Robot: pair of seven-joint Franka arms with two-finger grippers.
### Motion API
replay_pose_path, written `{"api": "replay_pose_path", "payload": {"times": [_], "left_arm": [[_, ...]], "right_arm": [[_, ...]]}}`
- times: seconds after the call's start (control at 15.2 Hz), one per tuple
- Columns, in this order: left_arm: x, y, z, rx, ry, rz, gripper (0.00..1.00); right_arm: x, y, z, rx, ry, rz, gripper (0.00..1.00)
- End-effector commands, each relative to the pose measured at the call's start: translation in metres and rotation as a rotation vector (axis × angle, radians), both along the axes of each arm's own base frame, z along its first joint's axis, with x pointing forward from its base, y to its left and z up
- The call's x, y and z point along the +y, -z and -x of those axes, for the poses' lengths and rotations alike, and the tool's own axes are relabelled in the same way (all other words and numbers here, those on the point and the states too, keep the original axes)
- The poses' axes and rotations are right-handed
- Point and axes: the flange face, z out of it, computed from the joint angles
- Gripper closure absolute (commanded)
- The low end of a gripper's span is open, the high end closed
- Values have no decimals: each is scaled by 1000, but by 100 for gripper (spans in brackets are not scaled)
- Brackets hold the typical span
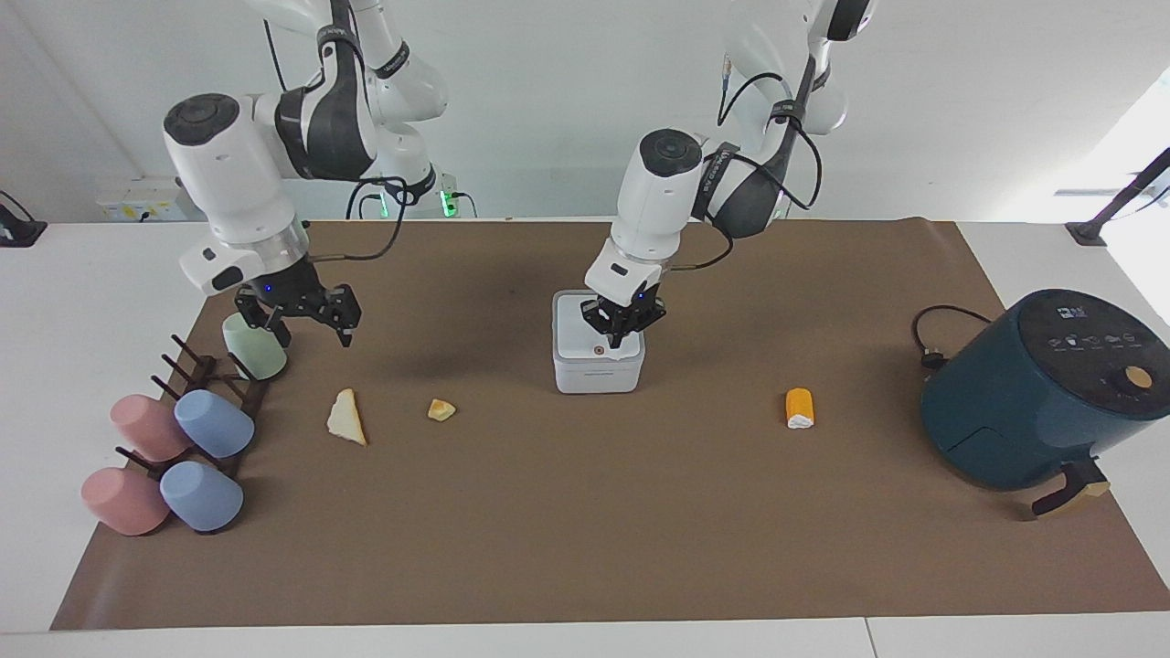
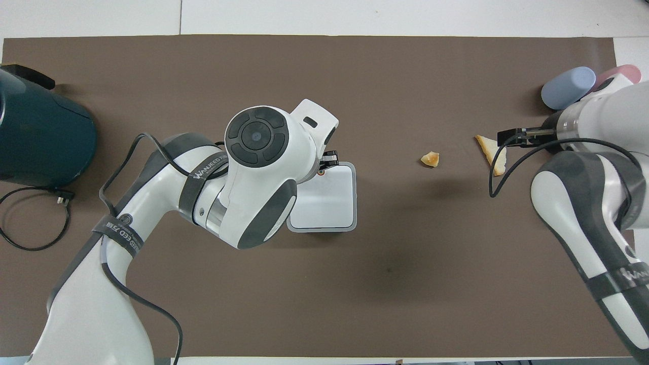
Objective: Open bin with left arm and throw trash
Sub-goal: 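Lift the bin lid open with the left gripper while the right gripper grasps bread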
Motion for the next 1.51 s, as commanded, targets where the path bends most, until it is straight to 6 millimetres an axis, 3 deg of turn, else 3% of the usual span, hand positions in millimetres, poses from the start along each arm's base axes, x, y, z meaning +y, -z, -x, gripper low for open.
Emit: {"api": "replay_pose_path", "payload": {"times": [0.0, 0.33, 0.46, 0.99, 1.25, 1.32, 1.38, 1.45], "left_arm": [[-7, 14, 1, -4, 1, 17, 100], [-8, 17, 3, -1, 2, 16, 100], [-9, 16, 3, -1, 2, 18, 100], [-15, 26, 15, 10, 21, 10, 100], [-22, 49, 32, 18, 56, -11, 100], [-22, 57, 34, 15, 58, -13, 100], [-22, 61, 35, 14, 58, -14, 100], [-22, 61, 36, 14, 59, -14, 100]], "right_arm": [[-5, 37, 5, 0, -75, 14, 0], [-17, 103, 0, 35, -182, 28, 0], [-39, 106, 1, 41, -245, 38, 4], [-43, 135, 12, 36, -306, -57, 5], [-42, 146, 18, -30, -301, -27, 5], [-42, 145, 18, -46, -300, -22, 11], [-42, 145, 18, -47, -300, -21, 39], [-41, 145, 18, -46, -302, -21, 74]]}}
